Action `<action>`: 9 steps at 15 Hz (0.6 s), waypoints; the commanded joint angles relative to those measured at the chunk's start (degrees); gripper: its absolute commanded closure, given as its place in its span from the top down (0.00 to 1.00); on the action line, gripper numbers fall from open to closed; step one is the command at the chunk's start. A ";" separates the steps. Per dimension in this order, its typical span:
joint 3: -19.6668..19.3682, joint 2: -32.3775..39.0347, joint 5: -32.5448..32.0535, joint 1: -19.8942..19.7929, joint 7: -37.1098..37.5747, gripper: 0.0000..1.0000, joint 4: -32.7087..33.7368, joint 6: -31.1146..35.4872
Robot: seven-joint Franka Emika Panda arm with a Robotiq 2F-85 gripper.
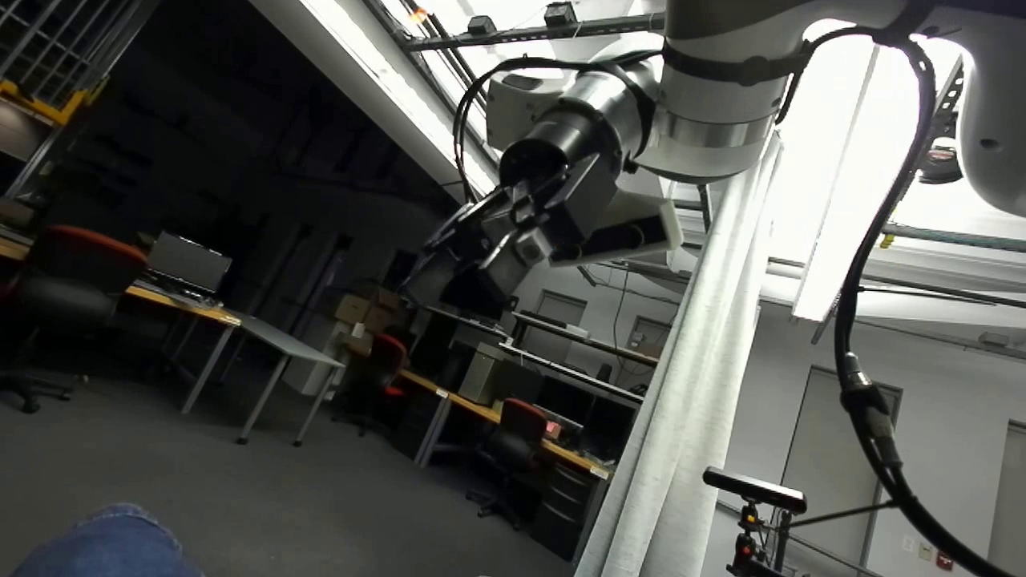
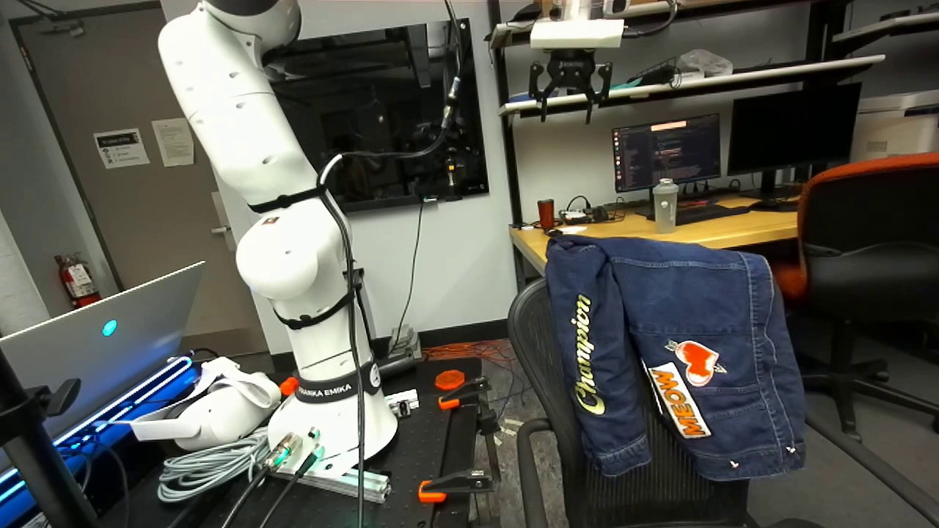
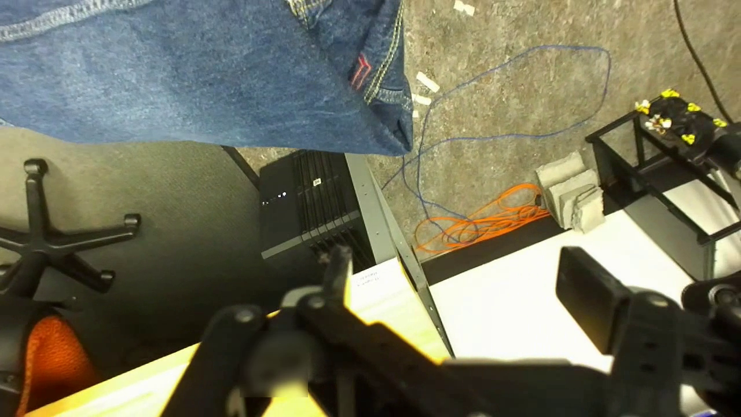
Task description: Hang the denim jacket over the backrest of the chair
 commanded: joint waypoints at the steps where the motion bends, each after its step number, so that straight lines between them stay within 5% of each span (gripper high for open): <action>1: -3.94 -3.52 2.93 0.60 -4.85 1.00 -5.02 1.63; 9: -9.66 -3.11 0.50 -1.88 -5.63 1.00 -10.40 4.40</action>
